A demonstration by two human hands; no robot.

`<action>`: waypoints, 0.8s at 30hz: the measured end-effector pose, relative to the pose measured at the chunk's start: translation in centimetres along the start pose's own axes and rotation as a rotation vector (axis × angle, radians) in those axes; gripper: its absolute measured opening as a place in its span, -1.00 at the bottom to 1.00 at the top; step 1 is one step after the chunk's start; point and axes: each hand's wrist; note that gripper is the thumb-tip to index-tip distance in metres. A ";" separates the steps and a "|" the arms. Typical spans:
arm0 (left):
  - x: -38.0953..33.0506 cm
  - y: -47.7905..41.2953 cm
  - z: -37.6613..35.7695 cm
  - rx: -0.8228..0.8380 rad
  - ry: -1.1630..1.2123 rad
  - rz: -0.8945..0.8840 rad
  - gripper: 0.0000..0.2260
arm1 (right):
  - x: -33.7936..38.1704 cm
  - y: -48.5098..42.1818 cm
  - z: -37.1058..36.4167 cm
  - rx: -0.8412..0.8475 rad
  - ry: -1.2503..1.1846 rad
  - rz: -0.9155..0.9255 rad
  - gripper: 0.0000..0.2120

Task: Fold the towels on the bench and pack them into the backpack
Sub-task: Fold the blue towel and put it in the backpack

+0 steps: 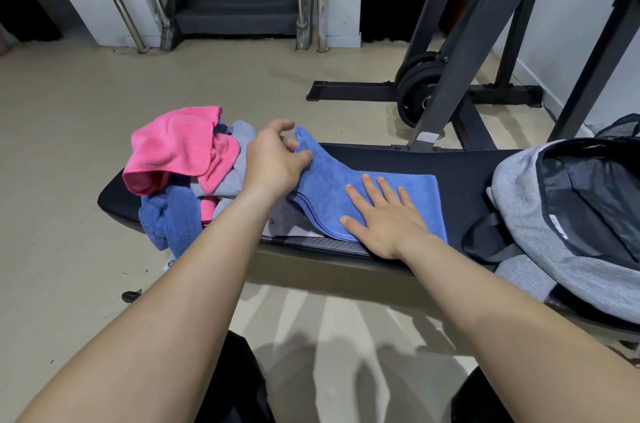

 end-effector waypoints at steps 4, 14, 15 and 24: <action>-1.8 -0.2 -1.4 0.001 0.054 -0.034 -0.51 | 0.6 0.0 0.1 0.005 -0.009 0.003 -0.33; -4.6 1.2 -7.6 0.129 -0.020 -0.115 -0.54 | -7.3 2.4 3.0 -0.126 -0.019 -0.068 -0.38; -4.8 1.5 -8.3 0.152 -0.045 -0.130 -0.54 | -8.4 2.7 2.9 -0.114 -0.017 -0.095 -0.38; -5.9 4.4 -14.6 0.405 -0.322 -0.228 -0.84 | -11.5 4.5 0.8 0.014 -0.067 -0.142 -0.38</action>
Point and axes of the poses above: each hand's wrist, its own y-axis away from the middle knuckle, its own z-axis out of the back of the hand, x = y × z, and after that the axes turned 11 degrees about -z, right-handed
